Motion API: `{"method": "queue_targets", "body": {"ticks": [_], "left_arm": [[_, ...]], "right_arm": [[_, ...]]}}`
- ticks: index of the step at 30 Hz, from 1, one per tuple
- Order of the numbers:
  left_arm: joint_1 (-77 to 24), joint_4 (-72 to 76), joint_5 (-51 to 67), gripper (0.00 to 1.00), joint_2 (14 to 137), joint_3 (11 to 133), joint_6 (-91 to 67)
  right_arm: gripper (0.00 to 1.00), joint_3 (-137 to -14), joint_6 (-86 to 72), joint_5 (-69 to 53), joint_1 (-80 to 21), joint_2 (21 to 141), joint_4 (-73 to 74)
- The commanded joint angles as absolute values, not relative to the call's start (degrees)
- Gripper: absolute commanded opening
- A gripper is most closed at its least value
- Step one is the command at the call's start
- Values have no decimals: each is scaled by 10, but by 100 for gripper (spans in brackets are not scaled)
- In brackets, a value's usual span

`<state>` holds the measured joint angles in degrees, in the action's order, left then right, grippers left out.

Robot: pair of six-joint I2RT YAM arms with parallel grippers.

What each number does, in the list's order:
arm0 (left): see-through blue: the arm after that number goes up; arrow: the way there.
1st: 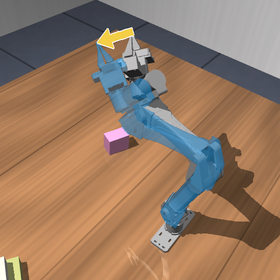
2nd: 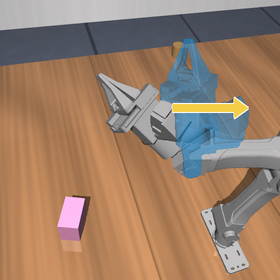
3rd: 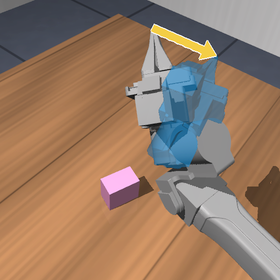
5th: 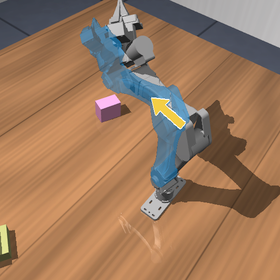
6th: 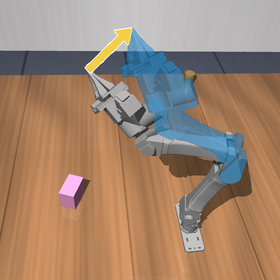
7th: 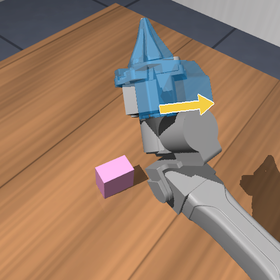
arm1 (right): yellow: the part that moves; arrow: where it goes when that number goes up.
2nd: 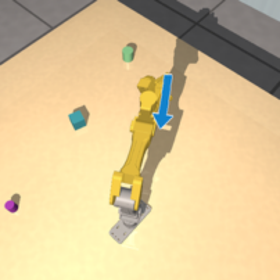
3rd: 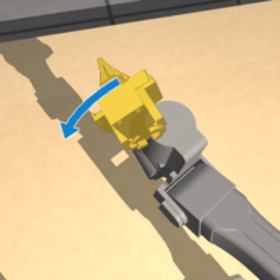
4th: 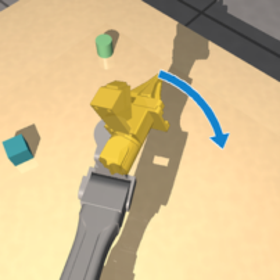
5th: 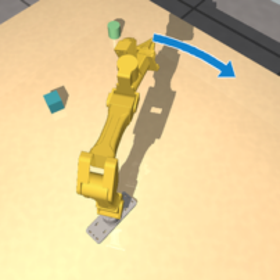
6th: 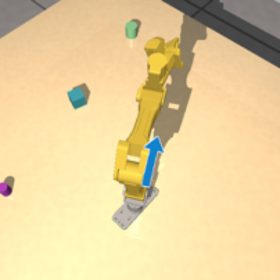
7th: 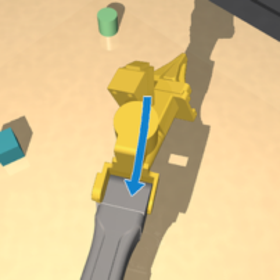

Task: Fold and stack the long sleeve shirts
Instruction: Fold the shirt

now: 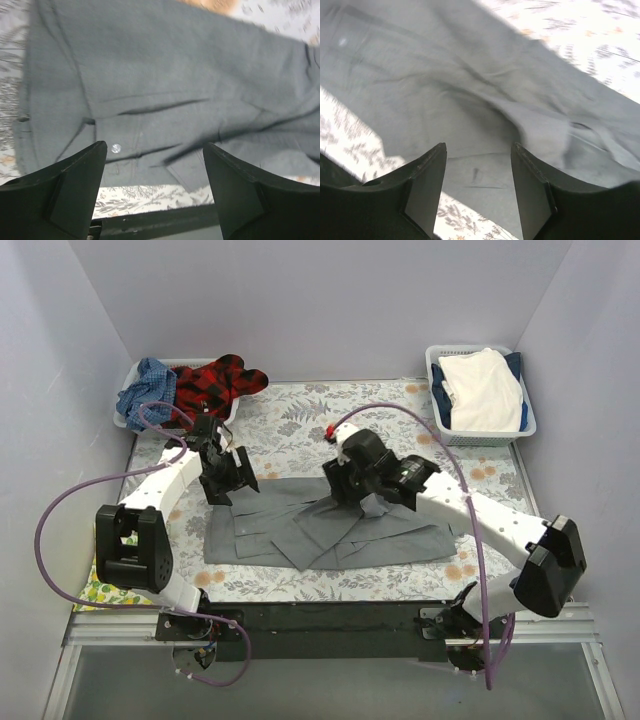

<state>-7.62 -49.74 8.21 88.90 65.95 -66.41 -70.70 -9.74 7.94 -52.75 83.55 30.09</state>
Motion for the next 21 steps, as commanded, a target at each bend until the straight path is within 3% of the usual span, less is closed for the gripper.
{"method": "queue_targets", "body": {"ticks": [1, 7, 21], "left_arm": [[-103, -512, 198, 78, 835, 636, -622], [-225, -488, 178, 79, 802, 591, -636], [-277, -362, 160, 64, 814, 493, -693]], "right_arm": [[62, -677, -177, 102, -435, 816, 300], [60, -695, -186, 75, -382, 854, 315], [60, -693, -191, 26, -337, 860, 320]]}}
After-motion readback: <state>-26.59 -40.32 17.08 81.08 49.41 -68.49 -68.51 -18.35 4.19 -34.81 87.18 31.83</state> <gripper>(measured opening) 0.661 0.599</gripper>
